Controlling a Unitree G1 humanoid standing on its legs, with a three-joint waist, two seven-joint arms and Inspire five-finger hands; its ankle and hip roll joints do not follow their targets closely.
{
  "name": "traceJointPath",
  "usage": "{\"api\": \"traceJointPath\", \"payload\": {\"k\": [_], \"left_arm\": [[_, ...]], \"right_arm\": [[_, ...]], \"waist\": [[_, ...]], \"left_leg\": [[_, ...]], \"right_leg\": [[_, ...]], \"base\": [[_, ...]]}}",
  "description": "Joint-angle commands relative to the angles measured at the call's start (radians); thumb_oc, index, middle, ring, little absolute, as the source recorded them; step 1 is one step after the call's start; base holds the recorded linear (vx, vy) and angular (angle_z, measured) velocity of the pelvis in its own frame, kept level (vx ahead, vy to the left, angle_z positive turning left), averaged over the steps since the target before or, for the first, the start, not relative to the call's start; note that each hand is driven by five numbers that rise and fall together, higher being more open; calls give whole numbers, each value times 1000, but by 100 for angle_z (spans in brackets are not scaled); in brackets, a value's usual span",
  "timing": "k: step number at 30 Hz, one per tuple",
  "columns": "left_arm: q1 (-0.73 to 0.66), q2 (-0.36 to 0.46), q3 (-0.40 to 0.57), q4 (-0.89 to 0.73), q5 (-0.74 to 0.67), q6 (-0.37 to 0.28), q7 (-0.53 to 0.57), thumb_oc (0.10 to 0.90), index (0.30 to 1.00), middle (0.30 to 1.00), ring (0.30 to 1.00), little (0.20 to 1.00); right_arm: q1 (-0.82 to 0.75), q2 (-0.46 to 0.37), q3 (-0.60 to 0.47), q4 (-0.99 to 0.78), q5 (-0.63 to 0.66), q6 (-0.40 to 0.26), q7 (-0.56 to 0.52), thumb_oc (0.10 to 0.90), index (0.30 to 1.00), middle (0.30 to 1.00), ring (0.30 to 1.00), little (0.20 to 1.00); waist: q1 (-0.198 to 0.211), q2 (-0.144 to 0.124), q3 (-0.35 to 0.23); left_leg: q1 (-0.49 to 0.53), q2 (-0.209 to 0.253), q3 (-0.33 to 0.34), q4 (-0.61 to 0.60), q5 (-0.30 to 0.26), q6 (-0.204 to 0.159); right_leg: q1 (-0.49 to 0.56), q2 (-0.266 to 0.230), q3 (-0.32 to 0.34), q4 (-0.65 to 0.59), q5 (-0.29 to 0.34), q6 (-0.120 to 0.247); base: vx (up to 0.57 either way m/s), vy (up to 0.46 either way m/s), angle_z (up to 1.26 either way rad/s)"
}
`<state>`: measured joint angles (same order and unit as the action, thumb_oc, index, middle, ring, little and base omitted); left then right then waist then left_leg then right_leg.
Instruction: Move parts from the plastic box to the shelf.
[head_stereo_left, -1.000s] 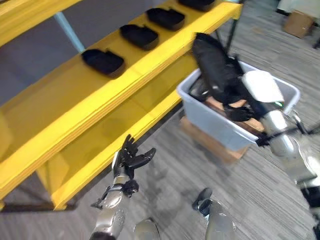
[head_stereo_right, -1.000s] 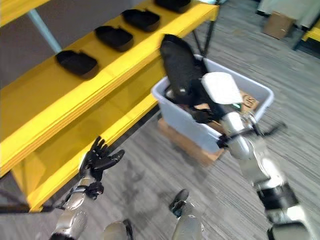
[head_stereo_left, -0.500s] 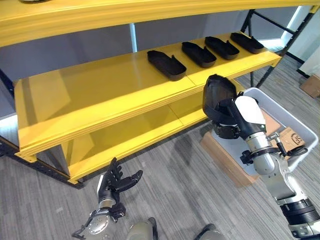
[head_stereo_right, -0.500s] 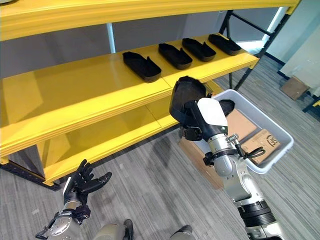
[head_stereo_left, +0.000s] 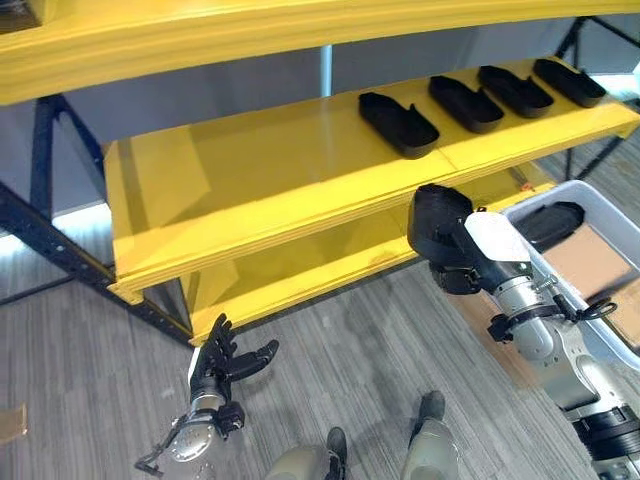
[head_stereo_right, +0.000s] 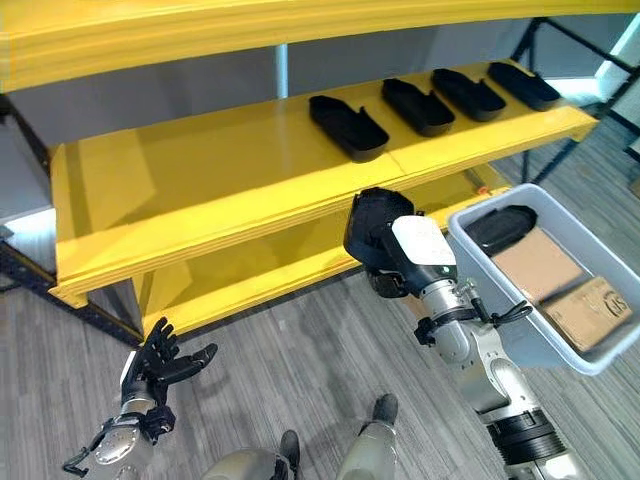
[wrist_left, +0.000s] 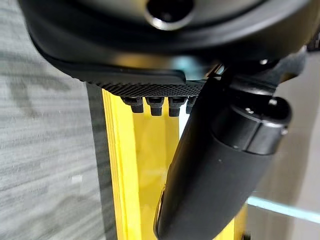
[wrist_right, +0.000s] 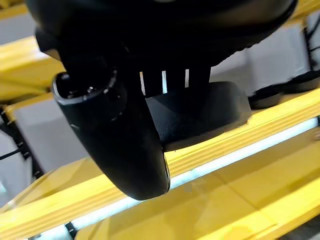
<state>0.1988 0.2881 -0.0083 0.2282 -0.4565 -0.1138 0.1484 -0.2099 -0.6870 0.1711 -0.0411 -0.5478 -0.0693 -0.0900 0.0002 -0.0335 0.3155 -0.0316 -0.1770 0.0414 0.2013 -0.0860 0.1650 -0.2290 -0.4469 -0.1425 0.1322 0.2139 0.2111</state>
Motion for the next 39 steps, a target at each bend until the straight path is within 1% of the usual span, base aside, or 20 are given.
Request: {"api": "traceJointPath", "payload": {"k": [1, 2, 7, 9, 10, 15, 21, 22, 24, 26, 27, 28, 30, 31, 32, 33, 34, 36, 38, 39], "left_arm": [[-44, 47, 4, -134, 19, -95, 3, 900, 1000, 1000, 1000, 1000], [-41, 36, 4, -135, 4, -99, 9, 900, 1000, 1000, 1000, 1000], [-27, 20, 1, -159, -19, -102, 5, 900, 1000, 1000, 1000, 1000], [-30, 20, 1, -159, -24, -102, 5, 900, 1000, 1000, 1000, 1000], [-34, 25, -2, -159, -32, -104, 9, 900, 1000, 1000, 1000, 1000], [-38, 28, -9, -164, -43, -106, 15, 900, 1000, 1000, 1000, 1000], [-21, 19, -5, -176, -58, -110, 15, 900, 1000, 1000, 1000, 1000], [-12, 11, -6, -174, -68, -111, 15, 900, 1000, 1000, 1000, 1000], [-7, 9, -3, -174, -71, -113, 13, 900, 1000, 1000, 1000, 1000], [8, -1, 3, -177, -76, -114, 12, 900, 1000, 1000, 1000, 1000], [20, -13, 11, -178, -83, -113, 8, 900, 1000, 1000, 1000, 1000], [21, -13, 11, -179, -83, -113, 8, 900, 1000, 1000, 1000, 1000], [16, -13, 11, -180, -85, -113, 6, 900, 1000, 1000, 1000, 1000], [14, -13, 11, -180, -85, -113, 7, 900, 1000, 1000, 1000, 1000], [4, -8, 7, -182, -84, -109, 5, 900, 1000, 1000, 1000, 1000], [-5, -5, 2, -181, -86, -104, 0, 900, 1000, 1000, 1000, 1000], [-8, -4, -1, -183, -82, -101, -3, 900, 1000, 1000, 1000, 1000], [-15, -5, -5, -180, -76, -98, -2, 900, 1000, 1000, 1000, 1000], [-23, -9, -18, -170, -53, -92, 1, 900, 1000, 1000, 1000, 1000], [-28, -13, -22, -161, -45, -89, 2, 900, 1000, 1000, 1000, 1000]], "right_arm": [[-197, -19, -117, -85, 38, -52, -74, 400, 300, 300, 300, 300], [-217, -16, -104, -81, 62, -56, -75, 400, 300, 300, 300, 300], [-268, -14, -77, -71, 102, -69, -78, 400, 300, 300, 300, 300], [-278, -15, -70, -67, 105, -70, -80, 400, 300, 300, 300, 300], [-296, -16, -62, -62, 113, -73, -86, 400, 300, 300, 300, 300], [-337, -23, -42, -46, 130, -72, -100, 400, 300, 300, 300, 300], [-385, -23, -5, -41, 138, -77, -101, 400, 300, 300, 300, 300], [-406, -26, 19, -44, 149, -84, -96, 400, 300, 300, 300, 300], [-409, -28, 24, -45, 153, -87, -93, 400, 300, 300, 300, 300], [-418, -30, 40, -49, 159, -93, -87, 400, 300, 300, 300, 300], [-424, -35, 57, -53, 167, -100, -84, 400, 300, 300, 300, 300], [-425, -36, 57, -52, 167, -100, -84, 400, 300, 300, 300, 300], [-433, -48, 66, -55, 164, -100, -85, 400, 300, 300, 300, 300], [-434, -48, 65, -54, 164, -100, -86, 400, 300, 300, 300, 300], [-432, -60, 58, -58, 163, -98, -87, 400, 300, 300, 300, 300], [-411, -60, 42, -67, 151, -95, -93, 400, 300, 300, 300, 300], [-392, -61, 31, -76, 146, -92, -96, 400, 300, 300, 300, 300], [-366, -64, 12, -80, 137, -83, -94, 400, 300, 300, 300, 300], [-329, -56, -5, -84, 137, -82, -96, 400, 300, 300, 300, 300], [-311, -53, -14, -86, 131, -83, -98, 400, 300, 300, 300, 300]], "waist": [[0, -86, -82], [7, -84, -93], [18, -78, -116], [16, -74, -118], [23, -70, -124], [30, -55, -129], [41, -36, -132], [47, -30, -126], [47, -28, -125], [58, -26, -123], [77, -27, -112], [75, -26, -111], [101, -35, -83], [96, -35, -81], [94, -43, -64], [81, -46, -59], [79, -40, -59], [77, -31, -70], [70, -16, -76], [65, -10, -81]], "left_leg": [[37, 178, -51, 29, -149, -155], [32, 201, -65, 38, -151, -167], [53, 279, -96, -21, -116, -206], [55, 295, -106, -35, -107, -214], [57, 326, -114, -58, -88, -227], [46, 388, -141, -121, -24, -258], [30, 432, -162, -160, 23, -276], [12, 445, -167, -147, 44, -278], [2, 449, -171, -142, 51, -280], [-14, 452, -172, -117, 84, -286], [-54, 437, -180, -36, 149, -295], [-58, 437, -184, -29, 148, -296], [-122, 401, -183, 70, 217, -303], [-131, 397, -190, 81, 216, -302], [-189, 387, -160, 154, 228, -292], [-211, 429, -63, 147, 233, -284], [-211, 458, -17, 82, 242, -294], [-210, 459, 6, -70, 246, -316], [-224, 491, 56, -185, 354, -335], [-221, 503, 76, -222, 371, -352]], "right_leg": [[76, 20, 39, -84, 117, 38], [78, 56, 21, -67, 65, 33], [96, 107, -33, -34, -41, 12], [94, 119, -41, -24, -60, 3], [90, 136, -57, -2, -99, -8], [78, 171, -96, 53, -158, -34], [71, 200, -122, 83, -200, -57], [67, 230, -110, 86, -223, -80], [66, 243, -105, 81, -231, -88], [78, 263, -102, 64, -241, -105], [109, 283, -105, 19, -241, -125], [112, 283, -107, 13, -238, -126], [147, 287, -132, -30, -236, -146], [149, 285, -137, -34, -234, -146], [165, 280, -167, -47, -233, -159], [184, 280, -209, -57, -245, -156], [201, 283, -225, -67, -252, -152], [223, 282, -231, -79, -260, -128], [235, 284, -254, -69, -265, -123], [251, 286, -251, -64, -282, -114]], "base": [[209, -357, 75], [183, -312, 76], [138, -246, 10], [80, -176, 14], [87, -208, 16], [62, -187, 33], [35, -172, 23], [9, -167, 32], [4, -168, 21], [9, -194, 14], [7, -165, 6], [-6, -187, 4], [-52, -117, 6], [-87, -131, 24], [-27, -166, 39], [17, -189, 81], [102, -86, 151], [186, 55, 139], [170, 94, 43], [118, 115, 42]]}}
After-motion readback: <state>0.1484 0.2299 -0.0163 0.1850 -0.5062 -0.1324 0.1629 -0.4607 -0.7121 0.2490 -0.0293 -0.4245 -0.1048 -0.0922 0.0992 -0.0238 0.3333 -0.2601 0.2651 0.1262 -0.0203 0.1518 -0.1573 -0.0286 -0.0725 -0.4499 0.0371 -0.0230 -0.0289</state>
